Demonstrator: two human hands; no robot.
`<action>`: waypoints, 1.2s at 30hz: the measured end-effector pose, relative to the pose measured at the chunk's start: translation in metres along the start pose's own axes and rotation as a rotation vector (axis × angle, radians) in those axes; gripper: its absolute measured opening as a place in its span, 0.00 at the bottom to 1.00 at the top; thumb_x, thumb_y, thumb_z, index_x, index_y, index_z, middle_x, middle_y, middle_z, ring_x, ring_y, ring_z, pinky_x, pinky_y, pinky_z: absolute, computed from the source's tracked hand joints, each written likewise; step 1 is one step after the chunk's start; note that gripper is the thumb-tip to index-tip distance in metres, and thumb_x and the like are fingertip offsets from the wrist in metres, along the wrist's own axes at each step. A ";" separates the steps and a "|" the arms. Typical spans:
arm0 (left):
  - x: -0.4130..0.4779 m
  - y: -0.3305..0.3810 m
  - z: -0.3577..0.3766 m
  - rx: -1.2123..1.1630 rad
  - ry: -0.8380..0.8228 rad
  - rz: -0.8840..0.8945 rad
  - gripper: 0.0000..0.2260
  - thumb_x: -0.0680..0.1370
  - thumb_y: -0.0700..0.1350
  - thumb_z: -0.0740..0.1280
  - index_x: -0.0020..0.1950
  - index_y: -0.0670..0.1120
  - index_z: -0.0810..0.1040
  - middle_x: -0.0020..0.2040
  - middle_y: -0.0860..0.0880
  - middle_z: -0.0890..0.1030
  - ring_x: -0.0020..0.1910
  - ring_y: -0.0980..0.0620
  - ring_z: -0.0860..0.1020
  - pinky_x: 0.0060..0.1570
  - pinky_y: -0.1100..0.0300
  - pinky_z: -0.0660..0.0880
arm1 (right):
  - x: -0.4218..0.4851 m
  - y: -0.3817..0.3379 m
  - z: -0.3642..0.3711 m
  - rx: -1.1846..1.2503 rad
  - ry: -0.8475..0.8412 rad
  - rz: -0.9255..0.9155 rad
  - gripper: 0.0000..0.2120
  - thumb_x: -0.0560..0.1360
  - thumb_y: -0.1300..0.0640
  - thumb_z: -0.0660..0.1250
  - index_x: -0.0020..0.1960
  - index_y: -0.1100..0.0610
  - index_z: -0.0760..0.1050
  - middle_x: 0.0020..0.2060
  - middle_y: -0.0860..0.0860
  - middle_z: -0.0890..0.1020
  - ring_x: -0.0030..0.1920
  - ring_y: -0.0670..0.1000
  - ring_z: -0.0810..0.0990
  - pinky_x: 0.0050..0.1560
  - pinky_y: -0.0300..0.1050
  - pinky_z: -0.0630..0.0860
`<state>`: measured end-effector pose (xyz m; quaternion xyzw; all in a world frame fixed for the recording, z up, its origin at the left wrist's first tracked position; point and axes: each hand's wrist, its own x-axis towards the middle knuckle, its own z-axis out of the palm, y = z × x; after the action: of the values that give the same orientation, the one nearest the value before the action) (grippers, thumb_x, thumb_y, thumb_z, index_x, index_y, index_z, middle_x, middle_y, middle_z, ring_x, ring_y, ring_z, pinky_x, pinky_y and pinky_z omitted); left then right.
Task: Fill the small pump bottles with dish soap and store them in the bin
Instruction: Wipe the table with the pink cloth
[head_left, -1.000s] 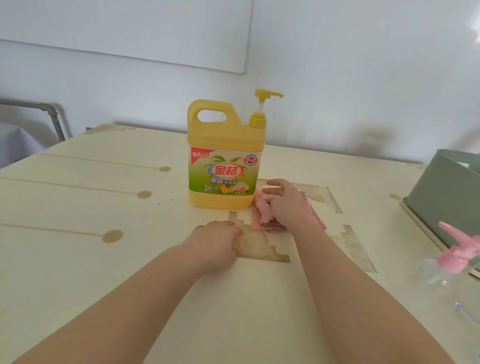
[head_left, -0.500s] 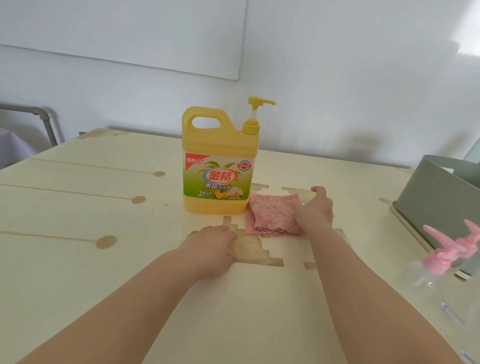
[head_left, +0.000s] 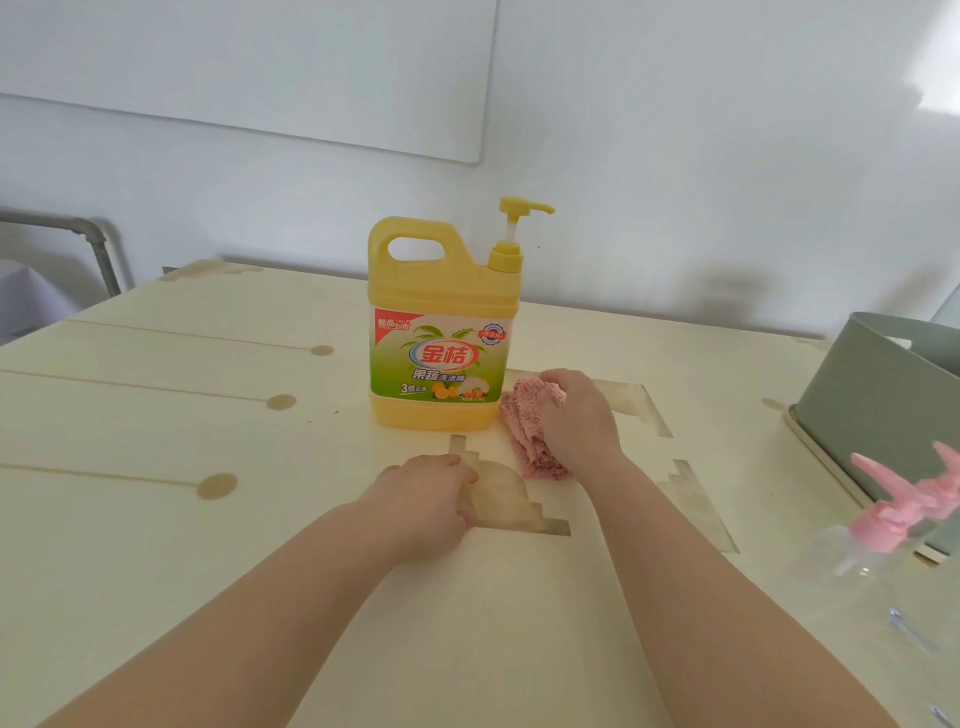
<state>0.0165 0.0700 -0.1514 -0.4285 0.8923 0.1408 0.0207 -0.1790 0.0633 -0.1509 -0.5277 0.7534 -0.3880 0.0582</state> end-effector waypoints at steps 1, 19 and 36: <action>0.000 0.000 0.000 0.001 -0.001 0.000 0.24 0.79 0.52 0.60 0.75 0.54 0.60 0.77 0.53 0.56 0.74 0.50 0.56 0.72 0.51 0.56 | 0.000 0.002 0.005 -0.104 -0.094 -0.036 0.16 0.81 0.53 0.56 0.67 0.54 0.72 0.68 0.47 0.72 0.66 0.52 0.73 0.66 0.45 0.67; -0.048 0.060 -0.019 -0.014 0.059 0.145 0.20 0.80 0.49 0.59 0.73 0.53 0.64 0.72 0.51 0.67 0.69 0.49 0.66 0.64 0.59 0.63 | -0.110 -0.017 -0.053 -0.151 -0.270 0.056 0.24 0.82 0.50 0.56 0.77 0.48 0.57 0.78 0.47 0.55 0.77 0.49 0.55 0.74 0.48 0.55; -0.128 0.196 0.002 -0.262 0.130 0.538 0.13 0.79 0.48 0.63 0.63 0.48 0.76 0.63 0.53 0.75 0.62 0.54 0.72 0.59 0.66 0.62 | -0.282 0.030 -0.203 -0.032 0.143 0.392 0.15 0.80 0.58 0.60 0.65 0.52 0.74 0.61 0.49 0.78 0.60 0.50 0.76 0.58 0.42 0.71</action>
<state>-0.0533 0.2838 -0.0874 -0.1842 0.9474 0.2273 -0.1301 -0.1792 0.4107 -0.1200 -0.3432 0.8498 -0.3937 0.0705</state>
